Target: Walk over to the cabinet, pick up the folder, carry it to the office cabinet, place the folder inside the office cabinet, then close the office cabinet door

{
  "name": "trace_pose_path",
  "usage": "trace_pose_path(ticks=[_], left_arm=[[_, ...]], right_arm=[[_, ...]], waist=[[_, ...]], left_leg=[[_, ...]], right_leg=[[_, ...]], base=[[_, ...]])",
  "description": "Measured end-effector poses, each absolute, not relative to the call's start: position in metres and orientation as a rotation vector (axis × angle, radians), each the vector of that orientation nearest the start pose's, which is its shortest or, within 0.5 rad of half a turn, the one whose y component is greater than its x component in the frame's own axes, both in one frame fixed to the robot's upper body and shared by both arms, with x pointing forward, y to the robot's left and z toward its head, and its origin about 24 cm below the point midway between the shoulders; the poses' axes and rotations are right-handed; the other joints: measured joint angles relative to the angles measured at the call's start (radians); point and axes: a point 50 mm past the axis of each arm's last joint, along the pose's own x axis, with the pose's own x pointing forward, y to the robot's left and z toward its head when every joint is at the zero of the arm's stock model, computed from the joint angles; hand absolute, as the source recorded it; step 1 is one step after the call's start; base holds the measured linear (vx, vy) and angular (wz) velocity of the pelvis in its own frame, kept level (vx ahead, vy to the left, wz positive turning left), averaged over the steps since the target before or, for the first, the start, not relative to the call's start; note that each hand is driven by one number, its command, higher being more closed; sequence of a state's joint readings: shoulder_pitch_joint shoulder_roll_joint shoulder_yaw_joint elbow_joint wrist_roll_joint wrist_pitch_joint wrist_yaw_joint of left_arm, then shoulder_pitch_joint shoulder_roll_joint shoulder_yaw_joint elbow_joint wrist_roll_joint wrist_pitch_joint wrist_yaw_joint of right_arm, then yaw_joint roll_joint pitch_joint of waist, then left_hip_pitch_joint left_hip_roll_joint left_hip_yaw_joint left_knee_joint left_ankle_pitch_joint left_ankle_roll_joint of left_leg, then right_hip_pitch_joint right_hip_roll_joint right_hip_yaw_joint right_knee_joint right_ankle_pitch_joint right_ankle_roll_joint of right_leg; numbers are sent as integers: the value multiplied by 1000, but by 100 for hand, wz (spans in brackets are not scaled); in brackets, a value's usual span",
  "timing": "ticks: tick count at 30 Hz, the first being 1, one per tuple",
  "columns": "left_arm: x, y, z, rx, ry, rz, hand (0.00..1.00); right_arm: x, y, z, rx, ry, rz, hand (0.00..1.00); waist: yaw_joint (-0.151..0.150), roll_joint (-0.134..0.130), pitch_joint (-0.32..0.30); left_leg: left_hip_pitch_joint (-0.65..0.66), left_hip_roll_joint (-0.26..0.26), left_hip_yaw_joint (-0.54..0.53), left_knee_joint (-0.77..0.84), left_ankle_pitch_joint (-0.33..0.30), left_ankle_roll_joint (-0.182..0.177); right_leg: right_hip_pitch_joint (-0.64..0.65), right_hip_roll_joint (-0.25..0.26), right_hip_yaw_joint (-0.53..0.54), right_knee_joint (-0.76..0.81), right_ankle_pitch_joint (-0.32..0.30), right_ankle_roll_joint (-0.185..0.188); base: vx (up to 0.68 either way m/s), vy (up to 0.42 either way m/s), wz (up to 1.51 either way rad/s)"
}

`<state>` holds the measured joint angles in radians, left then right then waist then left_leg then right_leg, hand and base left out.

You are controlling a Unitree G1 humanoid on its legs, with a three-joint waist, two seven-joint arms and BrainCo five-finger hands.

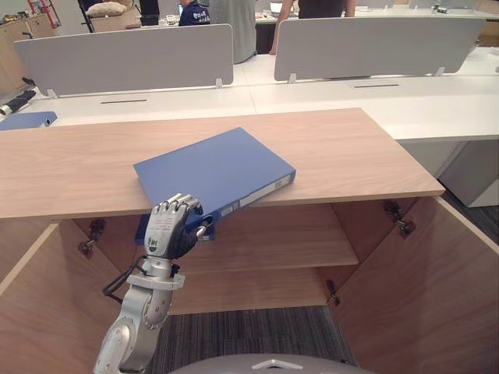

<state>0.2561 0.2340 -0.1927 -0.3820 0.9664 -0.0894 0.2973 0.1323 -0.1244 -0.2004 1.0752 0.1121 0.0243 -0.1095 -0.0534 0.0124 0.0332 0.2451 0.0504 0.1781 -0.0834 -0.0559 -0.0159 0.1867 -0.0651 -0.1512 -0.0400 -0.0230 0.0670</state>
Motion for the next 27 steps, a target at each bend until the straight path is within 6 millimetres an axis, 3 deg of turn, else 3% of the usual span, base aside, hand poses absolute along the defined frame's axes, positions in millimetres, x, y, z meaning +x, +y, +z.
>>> trace_pose_path(ticks=[13,21,22,27], left_arm=[[196,143,90,985,-429,169,100],[197,142,92,924,-428,176,100],[197,141,92,904,-426,179,0],[194,136,89,833,-404,157,0]], right_arm=[[60,-228,-164,38,1201,-444,0],[59,-224,-165,45,1205,-442,0],[58,-224,-165,45,1205,-442,0],[52,-225,-165,42,1216,-446,0]], waist=[[0,-3,-2],[10,-8,-2],[14,-8,-2],[19,-8,-2]], left_leg=[[-19,2,11,6,-1,-2],[-17,4,14,17,-7,-3],[-19,7,13,22,-9,-5],[-20,13,12,30,-13,-8]], right_leg=[[-18,1,15,13,-2,1],[-41,0,28,75,-35,0],[-47,0,28,88,-42,-1],[-50,5,28,102,-52,-4]], base=[[-34,-21,-3],[-31,-20,-1],[-33,-29,0],[-25,-28,0]])
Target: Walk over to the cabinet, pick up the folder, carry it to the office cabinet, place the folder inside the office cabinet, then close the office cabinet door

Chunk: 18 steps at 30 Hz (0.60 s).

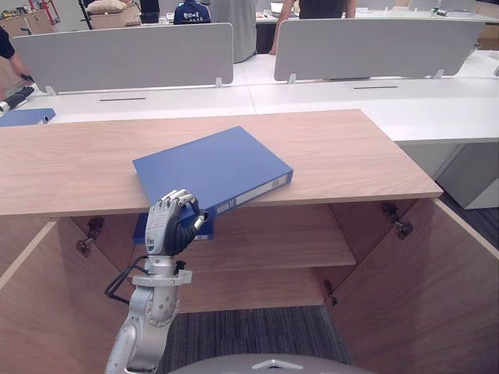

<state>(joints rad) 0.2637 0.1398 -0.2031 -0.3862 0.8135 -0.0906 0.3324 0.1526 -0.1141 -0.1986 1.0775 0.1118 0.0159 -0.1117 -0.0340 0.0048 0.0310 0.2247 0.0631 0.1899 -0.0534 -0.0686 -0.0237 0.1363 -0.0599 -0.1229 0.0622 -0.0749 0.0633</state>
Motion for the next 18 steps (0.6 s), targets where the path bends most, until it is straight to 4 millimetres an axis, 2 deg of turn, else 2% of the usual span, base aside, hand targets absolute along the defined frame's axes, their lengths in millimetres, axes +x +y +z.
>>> trace_pose_path(ticks=[4,8,18], left_arm=[[193,132,88,799,-397,136,0],[191,129,98,762,-447,132,0],[188,122,97,757,-463,82,0]], right_arm=[[52,-225,-165,39,1217,-444,0],[52,-224,-166,34,1219,-438,0],[53,-224,-165,18,1209,-421,0]], waist=[[1,0,0],[2,2,-5],[3,8,-10]], left_leg=[[0,1,-1,0,0,-1],[-8,1,0,2,0,-1],[-8,2,0,5,-1,-1]], right_leg=[[-7,0,0,17,-9,-1],[-20,0,2,27,-13,-2],[-20,1,5,29,-13,-3]], base=[[-13,-16,0],[0,0,0],[-7,-5,0]])
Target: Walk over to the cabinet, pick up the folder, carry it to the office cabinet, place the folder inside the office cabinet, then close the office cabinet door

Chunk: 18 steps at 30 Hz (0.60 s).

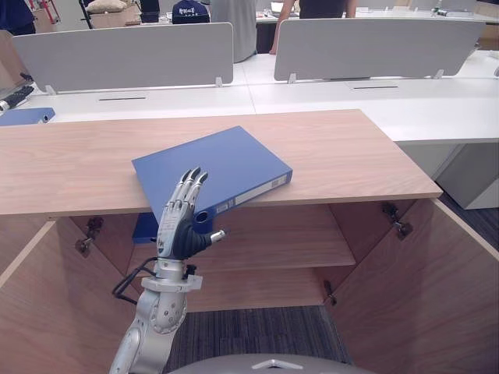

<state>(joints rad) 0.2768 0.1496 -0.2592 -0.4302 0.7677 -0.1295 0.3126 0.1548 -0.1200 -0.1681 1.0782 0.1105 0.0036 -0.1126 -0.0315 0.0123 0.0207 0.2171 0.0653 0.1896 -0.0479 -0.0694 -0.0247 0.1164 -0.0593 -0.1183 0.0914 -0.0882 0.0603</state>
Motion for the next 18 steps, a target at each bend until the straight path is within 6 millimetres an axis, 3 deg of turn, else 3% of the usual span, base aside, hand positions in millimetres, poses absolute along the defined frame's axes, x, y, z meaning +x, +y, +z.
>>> trace_pose_path(ticks=[18], left_arm=[[186,135,76,983,-394,12,0]], right_arm=[[54,-228,-164,5,1208,-420,0]], waist=[[-9,1,-21]], left_leg=[[14,-15,0,-30,8,6]], right_leg=[[28,-7,-11,-73,34,4]], base=[[0,0,0]])
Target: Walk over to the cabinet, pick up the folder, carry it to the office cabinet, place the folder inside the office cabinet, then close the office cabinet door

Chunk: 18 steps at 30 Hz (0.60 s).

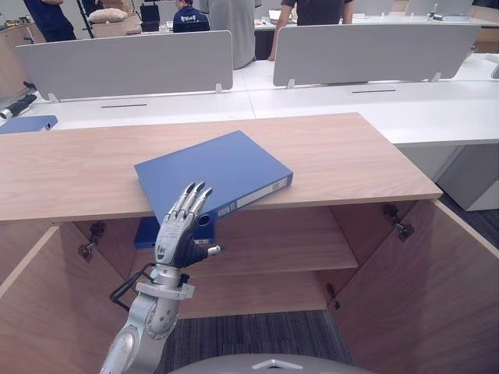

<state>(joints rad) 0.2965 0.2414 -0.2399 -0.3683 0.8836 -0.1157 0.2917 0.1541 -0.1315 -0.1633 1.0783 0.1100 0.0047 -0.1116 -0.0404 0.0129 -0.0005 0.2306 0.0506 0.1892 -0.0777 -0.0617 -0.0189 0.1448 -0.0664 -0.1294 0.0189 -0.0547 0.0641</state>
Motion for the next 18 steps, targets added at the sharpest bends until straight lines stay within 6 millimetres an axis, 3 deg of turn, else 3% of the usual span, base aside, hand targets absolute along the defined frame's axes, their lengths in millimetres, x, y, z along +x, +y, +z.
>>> trace_pose_path(ticks=[18], left_arm=[[189,151,76,1112,-371,76,0]], right_arm=[[56,-227,-164,13,1201,-420,0]], waist=[[-15,-5,11]], left_leg=[[1,0,-19,-6,0,0]], right_leg=[[33,1,-24,-44,13,0]], base=[[-21,-20,3]])
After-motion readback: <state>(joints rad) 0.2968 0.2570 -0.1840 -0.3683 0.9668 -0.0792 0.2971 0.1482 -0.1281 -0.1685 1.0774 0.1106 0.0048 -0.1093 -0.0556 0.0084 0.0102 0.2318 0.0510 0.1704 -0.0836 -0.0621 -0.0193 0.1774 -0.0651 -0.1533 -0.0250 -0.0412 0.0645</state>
